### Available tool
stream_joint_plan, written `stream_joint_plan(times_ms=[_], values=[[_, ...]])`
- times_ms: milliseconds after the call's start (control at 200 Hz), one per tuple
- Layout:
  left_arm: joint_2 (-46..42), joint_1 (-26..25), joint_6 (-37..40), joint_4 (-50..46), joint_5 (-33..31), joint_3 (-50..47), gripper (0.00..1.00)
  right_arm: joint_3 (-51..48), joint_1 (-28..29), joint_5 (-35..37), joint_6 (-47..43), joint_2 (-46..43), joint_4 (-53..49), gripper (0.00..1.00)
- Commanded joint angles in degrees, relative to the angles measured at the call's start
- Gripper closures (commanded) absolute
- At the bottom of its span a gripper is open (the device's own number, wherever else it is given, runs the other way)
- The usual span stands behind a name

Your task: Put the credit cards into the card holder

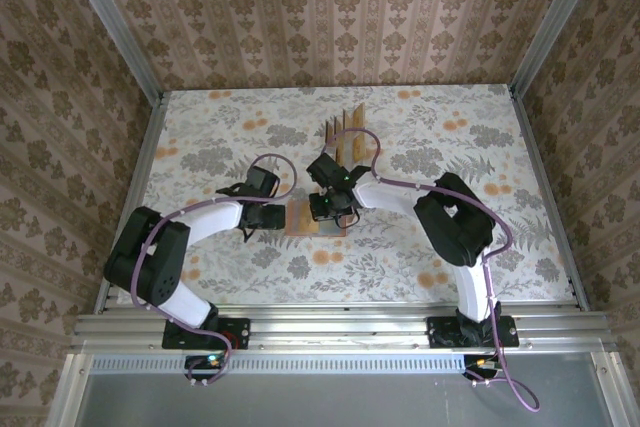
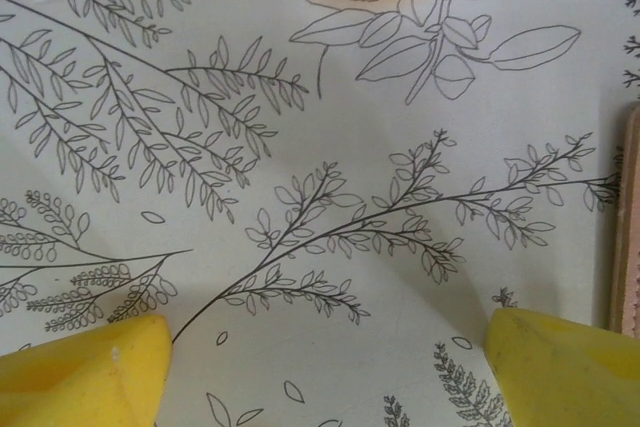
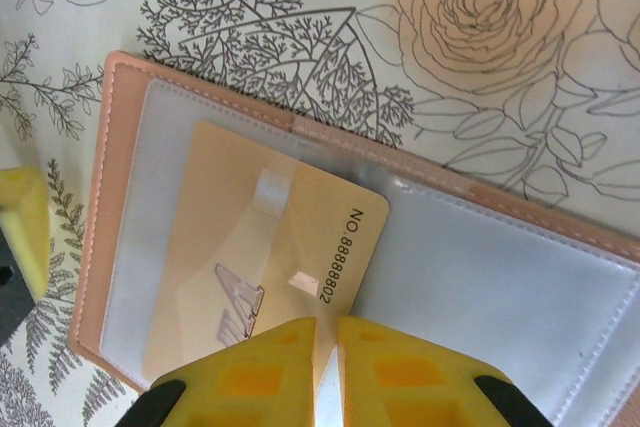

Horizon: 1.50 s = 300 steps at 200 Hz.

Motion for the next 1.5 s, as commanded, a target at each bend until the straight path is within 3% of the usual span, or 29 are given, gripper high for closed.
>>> stream_joint_plan(times_ms=[0, 875, 1495], values=[[2.3, -0.9, 0.5, 1.2, 1.3, 0.6, 0.16, 1.9, 0.7, -0.9, -0.6, 1.4, -1.2, 0.85], [1.8, -3.0, -0.6, 2.1, 1.1, -0.2, 0.16, 4.4, 2.4, -4.8, 2.3, 3.7, 1.3, 0.85], [-5.1, 1.3, 0.0, -0.7, 0.9, -2.2, 0.15, -2.4, 1.5, -3.9, 4.2, -3.4, 3.7, 0.83]])
